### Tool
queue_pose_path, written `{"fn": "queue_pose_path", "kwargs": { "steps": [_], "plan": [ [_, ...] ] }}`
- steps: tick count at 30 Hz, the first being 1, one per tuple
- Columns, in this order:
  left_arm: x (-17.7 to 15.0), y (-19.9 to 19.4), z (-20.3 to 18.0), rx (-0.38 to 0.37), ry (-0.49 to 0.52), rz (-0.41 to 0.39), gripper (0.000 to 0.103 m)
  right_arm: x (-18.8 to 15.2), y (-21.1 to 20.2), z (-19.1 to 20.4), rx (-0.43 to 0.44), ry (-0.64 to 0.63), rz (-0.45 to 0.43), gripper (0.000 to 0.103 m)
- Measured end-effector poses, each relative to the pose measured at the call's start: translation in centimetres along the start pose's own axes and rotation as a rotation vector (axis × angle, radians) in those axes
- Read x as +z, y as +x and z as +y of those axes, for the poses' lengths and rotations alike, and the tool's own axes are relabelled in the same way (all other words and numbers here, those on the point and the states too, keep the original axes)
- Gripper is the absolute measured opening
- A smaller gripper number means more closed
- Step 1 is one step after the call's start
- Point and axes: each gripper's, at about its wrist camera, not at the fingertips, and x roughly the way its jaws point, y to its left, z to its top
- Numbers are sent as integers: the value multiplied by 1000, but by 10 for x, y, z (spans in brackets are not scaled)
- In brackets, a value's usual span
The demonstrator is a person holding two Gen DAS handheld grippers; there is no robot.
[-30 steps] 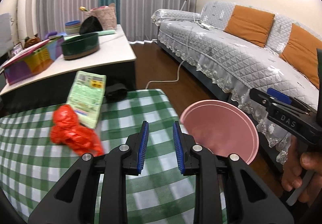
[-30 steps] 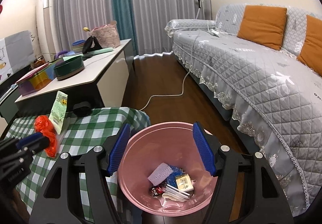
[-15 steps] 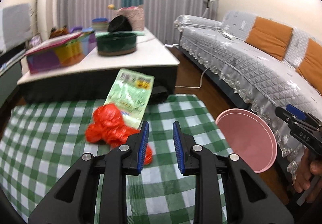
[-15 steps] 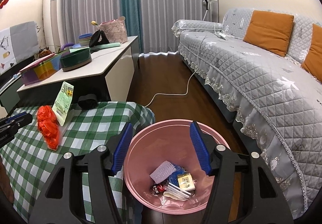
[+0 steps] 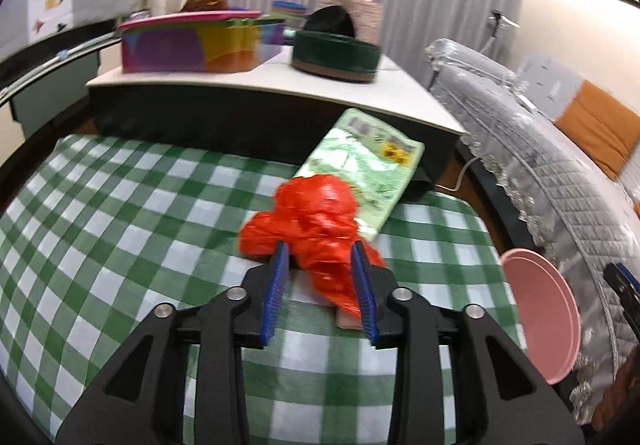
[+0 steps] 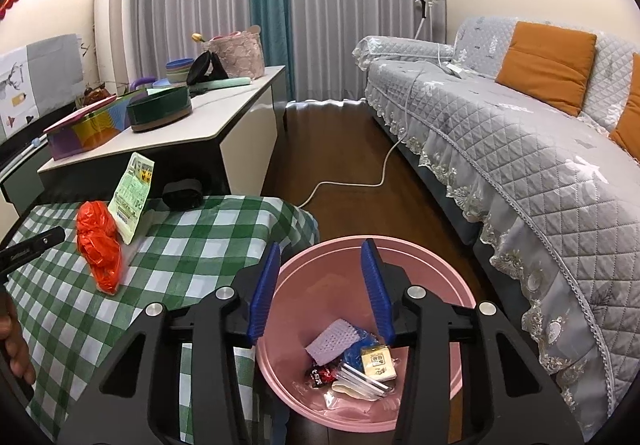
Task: Collect trash
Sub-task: 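Move both open tools back toward the red bag and green packet, then grasp the red plastic bag with the left tool while the right tool grasps the green packet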
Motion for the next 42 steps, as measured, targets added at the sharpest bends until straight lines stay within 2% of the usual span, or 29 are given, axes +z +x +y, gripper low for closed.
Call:
{"fn": "queue_pose_path", "kwargs": {
  "steps": [2,5,7,12,16,18,19,20,23,29,37,42],
  "plan": [
    [0,7,4,12,-14,9,49,0,5,3,9,1,10,43],
    [3,13,7,2,-42,1,60,1,9,6,19,-3,13,43],
    [6,17,3,-5,-40,-5,64,2,11,10,26,-10,12,43],
    [6,37,-3,-21,-49,35,64,1,19,15,63,-16,15,43],
    [2,48,-3,-14,-57,67,64,0,21,22,115,-10,16,43],
    [4,47,-1,-5,-56,58,59,0,21,28,144,-15,16,43],
    [6,46,1,-3,-58,54,48,-1,22,30,162,-16,20,43],
    [7,46,3,-5,-63,57,43,-2,22,33,181,-17,23,43],
    [11,43,11,7,-82,62,40,-1,25,41,226,-17,37,43],
    [16,33,29,64,-107,55,38,11,47,66,305,12,74,43],
    [17,25,55,100,-140,70,37,34,96,142,429,-9,146,43],
    [16,21,69,94,-167,91,37,38,130,187,466,-55,194,43]
  ]
}}
